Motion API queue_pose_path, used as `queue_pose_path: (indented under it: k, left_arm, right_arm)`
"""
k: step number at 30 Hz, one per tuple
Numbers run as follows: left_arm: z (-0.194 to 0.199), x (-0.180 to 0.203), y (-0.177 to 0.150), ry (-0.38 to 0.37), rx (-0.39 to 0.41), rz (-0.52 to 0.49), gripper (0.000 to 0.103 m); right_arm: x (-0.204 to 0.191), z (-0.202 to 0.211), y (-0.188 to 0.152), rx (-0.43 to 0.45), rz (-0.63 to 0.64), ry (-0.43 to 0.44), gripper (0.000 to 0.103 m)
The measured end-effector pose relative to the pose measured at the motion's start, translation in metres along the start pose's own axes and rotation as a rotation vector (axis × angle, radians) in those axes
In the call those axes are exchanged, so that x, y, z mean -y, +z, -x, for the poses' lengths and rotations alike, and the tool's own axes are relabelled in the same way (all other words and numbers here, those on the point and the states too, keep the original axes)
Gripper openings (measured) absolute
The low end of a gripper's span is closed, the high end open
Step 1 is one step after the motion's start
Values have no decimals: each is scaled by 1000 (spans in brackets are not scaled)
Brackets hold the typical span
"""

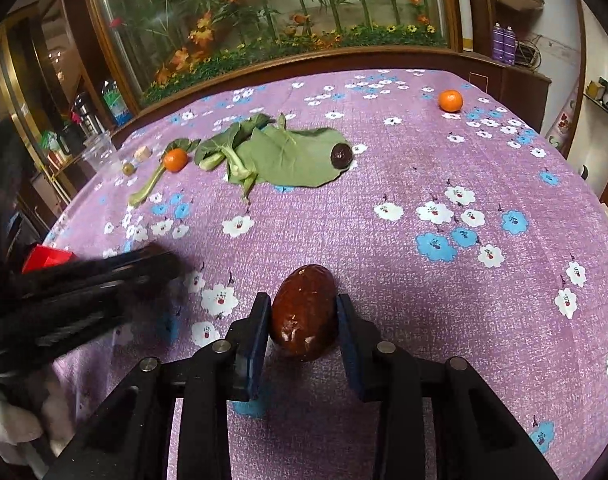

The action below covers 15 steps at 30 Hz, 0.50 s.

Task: Organize fruits
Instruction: 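Carry both red dates into the red tray and open both grippers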

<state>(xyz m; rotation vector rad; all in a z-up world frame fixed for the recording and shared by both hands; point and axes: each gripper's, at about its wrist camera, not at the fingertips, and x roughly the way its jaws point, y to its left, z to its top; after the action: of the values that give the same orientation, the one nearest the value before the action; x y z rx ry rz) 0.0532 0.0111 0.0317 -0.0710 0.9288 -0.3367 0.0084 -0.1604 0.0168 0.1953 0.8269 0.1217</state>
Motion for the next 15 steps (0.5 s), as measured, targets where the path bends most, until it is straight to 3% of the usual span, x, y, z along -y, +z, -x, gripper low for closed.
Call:
queue_pose_path:
  k: [7,12,15]
  left_arm:
    - [91,-68,-41,-17,120,213,26]
    - [148,-118,-71,79,204,301,26]
    - [171,-146,-86,169,246,336,26]
  right_arm:
    - [4,4,0,15,-47,24,35]
    - [-21,28,-4,16,-28,85,35]
    - [-58,46,-9,16,32,139,35]
